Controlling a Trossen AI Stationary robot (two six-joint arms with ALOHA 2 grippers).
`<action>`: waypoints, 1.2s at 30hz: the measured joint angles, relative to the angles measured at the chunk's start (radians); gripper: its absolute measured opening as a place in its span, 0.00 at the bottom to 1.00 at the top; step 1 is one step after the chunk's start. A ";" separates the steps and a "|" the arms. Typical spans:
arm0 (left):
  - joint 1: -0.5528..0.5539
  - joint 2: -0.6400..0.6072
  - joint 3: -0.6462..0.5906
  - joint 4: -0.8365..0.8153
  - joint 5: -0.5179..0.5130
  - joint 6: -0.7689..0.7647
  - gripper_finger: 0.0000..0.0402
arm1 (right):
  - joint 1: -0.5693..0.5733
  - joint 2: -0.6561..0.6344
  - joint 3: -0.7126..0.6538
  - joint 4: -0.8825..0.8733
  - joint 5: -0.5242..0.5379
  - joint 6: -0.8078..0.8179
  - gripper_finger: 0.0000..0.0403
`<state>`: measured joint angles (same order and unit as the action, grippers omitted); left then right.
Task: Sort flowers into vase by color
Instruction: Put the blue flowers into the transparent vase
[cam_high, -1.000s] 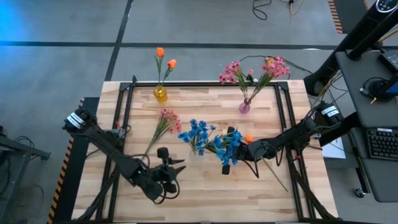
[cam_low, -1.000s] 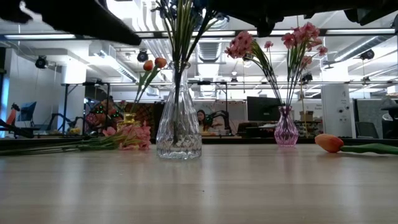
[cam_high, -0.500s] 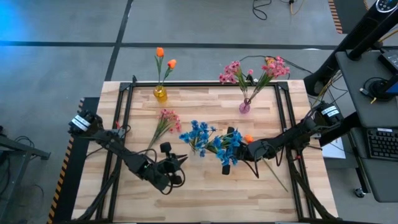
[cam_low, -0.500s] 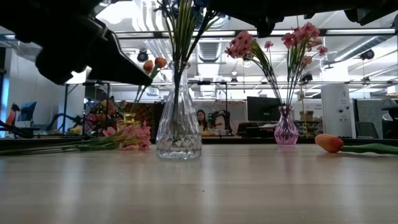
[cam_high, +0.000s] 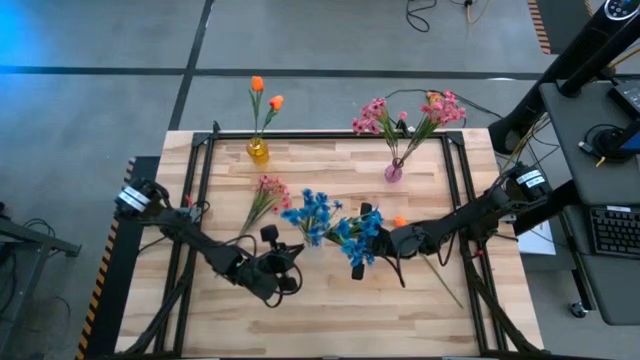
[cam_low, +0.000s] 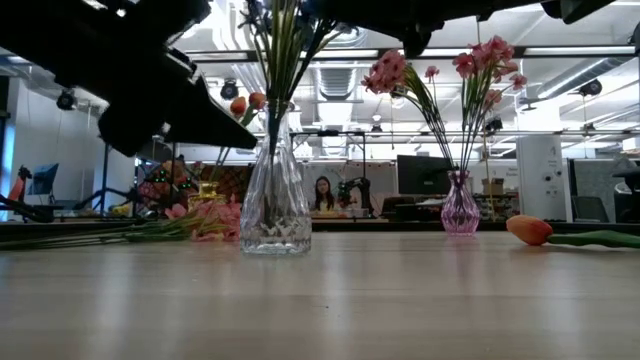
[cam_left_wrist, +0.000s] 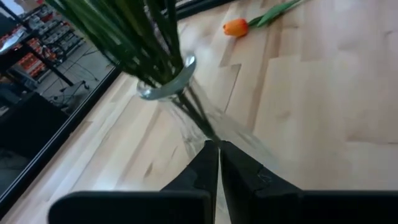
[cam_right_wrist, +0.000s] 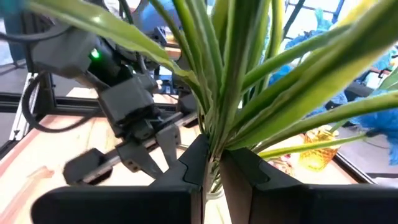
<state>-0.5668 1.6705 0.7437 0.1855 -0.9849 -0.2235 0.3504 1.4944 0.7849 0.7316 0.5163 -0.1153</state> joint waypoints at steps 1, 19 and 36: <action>0.002 0.004 0.000 -0.001 0.000 -0.001 0.00 | 0.000 0.000 0.000 -0.002 0.000 0.006 0.07; 0.035 -0.003 0.000 0.003 -0.047 0.046 0.00 | 0.000 0.000 0.000 -0.005 0.000 0.011 0.07; 0.035 -0.003 0.000 0.016 -0.067 0.056 0.00 | -0.006 0.000 0.000 -0.025 0.000 0.027 0.07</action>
<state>-0.5320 1.6672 0.7433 0.2012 -1.0515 -0.1673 0.3439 1.4944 0.7849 0.7071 0.5163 -0.0887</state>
